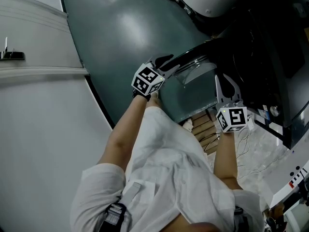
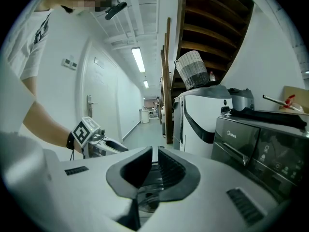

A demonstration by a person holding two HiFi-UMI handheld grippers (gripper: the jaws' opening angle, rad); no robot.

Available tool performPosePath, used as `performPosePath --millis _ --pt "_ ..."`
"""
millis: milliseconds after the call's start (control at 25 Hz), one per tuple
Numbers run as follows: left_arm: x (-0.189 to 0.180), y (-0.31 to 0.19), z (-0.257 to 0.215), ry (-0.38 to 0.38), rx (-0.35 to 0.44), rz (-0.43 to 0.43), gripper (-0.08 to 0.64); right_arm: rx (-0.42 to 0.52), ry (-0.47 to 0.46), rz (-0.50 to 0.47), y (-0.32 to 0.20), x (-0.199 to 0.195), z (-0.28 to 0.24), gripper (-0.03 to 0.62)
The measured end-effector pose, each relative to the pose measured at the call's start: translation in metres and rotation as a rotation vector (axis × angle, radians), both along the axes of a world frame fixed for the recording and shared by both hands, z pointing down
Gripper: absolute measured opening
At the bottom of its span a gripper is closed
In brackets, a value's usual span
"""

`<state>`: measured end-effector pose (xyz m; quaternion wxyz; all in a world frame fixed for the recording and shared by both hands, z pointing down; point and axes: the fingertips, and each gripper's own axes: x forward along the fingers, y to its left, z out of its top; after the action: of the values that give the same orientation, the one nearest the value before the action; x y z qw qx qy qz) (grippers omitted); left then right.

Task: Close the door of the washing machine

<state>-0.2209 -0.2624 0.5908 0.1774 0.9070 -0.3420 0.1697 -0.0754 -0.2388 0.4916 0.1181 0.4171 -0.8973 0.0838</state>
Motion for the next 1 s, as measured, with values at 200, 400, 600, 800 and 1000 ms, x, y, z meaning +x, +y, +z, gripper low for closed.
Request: performPosePath --millis 200,400,600,800,1000 --pt "0.005 -0.009 0.027 -0.019 -0.044 0.028 0.173 -0.014 0.001 -0.002 -0.003 -0.002 0.007 0.035" --pt "0.012 -0.016 0.053 -0.044 -0.093 0.041 0.178 -0.027 -0.004 -0.008 -0.007 -0.004 0.013 0.035" --pt "0.017 -0.02 0.07 -0.072 -0.112 0.043 0.178 -0.027 -0.001 -0.018 -0.011 -0.004 0.017 0.035" --pt "0.021 -0.017 0.076 -0.09 -0.129 0.033 0.177 -0.033 0.0 -0.019 -0.007 0.002 0.019 0.035" --pt "0.021 -0.018 0.074 -0.094 -0.13 0.004 0.176 -0.028 -0.005 -0.012 -0.005 0.008 0.013 0.035"
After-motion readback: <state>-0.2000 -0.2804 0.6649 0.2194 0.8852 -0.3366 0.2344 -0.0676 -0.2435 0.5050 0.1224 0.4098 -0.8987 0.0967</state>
